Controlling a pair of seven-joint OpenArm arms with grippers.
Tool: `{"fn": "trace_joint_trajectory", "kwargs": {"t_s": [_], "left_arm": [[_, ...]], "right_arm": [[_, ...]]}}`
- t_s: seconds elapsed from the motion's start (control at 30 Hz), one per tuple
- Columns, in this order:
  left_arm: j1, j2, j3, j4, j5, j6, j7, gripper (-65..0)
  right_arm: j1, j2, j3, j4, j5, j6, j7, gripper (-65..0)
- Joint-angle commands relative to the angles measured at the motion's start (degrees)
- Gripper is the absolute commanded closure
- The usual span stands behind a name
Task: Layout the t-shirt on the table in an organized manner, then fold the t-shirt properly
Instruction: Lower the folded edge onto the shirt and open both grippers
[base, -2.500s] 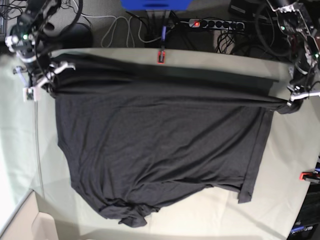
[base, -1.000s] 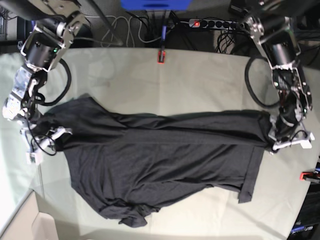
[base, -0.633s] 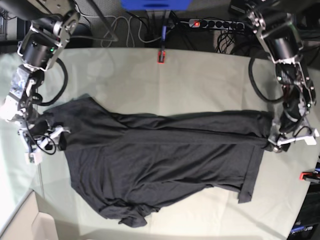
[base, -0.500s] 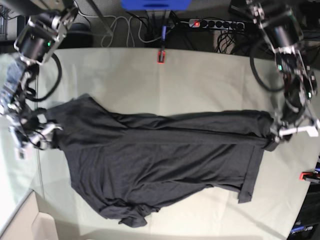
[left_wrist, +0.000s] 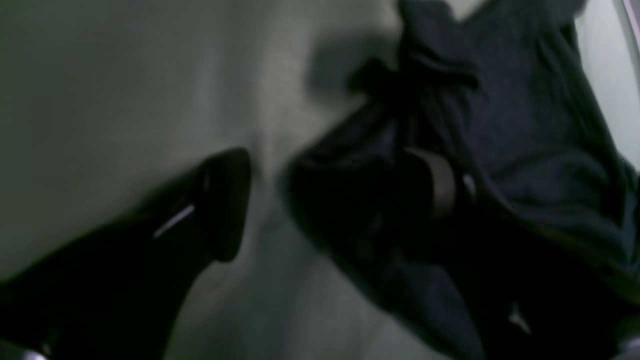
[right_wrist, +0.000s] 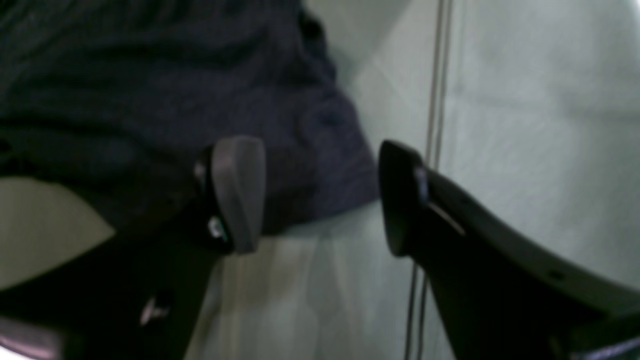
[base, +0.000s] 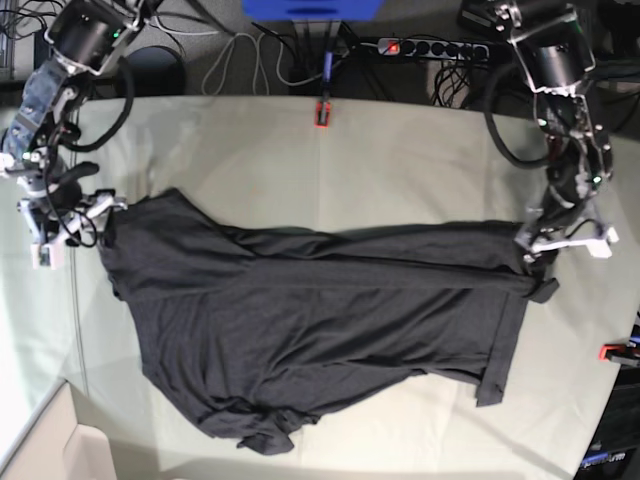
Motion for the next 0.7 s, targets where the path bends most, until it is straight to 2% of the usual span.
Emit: {"fn": "trace_joint_trajectory", "kwargs": {"t_s": [0.0,0.33,0.37,0.43,0.57,0.6,0.67], "left_arm": [[-0.8,-0.6,1.0,0.6,-0.5,-0.2,0.8,-43.6],[-2.2,-0.9,2.2,0.1,0.0,-0.2,0.8,-42.4],[-2.2,-0.9,1.9,0.1,0.0,-0.2,0.8,-39.3],[-2.2,-2.0,1.8,0.1,0.0,-0.2,0.8,-28.7],[-2.2,-2.7,1.7,0.1,-0.4,-0.2,0.8,-2.2],[-2.2,-3.1,1.7,0.1,-0.4,-0.2,0.8,0.0],[-2.2,-3.5,1.8,0.3,-0.4,-0.2,0.8,-1.7]], "right_arm": [[0.0,0.7,0.1,1.1,1.1,0.0,1.3,-36.5],[-4.1,0.1,0.1,3.3,1.1,0.0,1.2,-36.5],[-4.1,-0.1,0.1,3.3,1.1,0.0,1.4,-36.5],[-4.1,-0.1,0.1,3.2,1.1,0.0,1.2,-36.5],[-4.1,-0.1,0.1,3.1,1.1,0.0,1.2,-36.6],[-4.1,-0.1,0.1,3.0,1.1,0.0,1.3,-36.7],[-3.6,0.0,0.1,1.8,1.1,0.0,1.6,-36.8]]}}
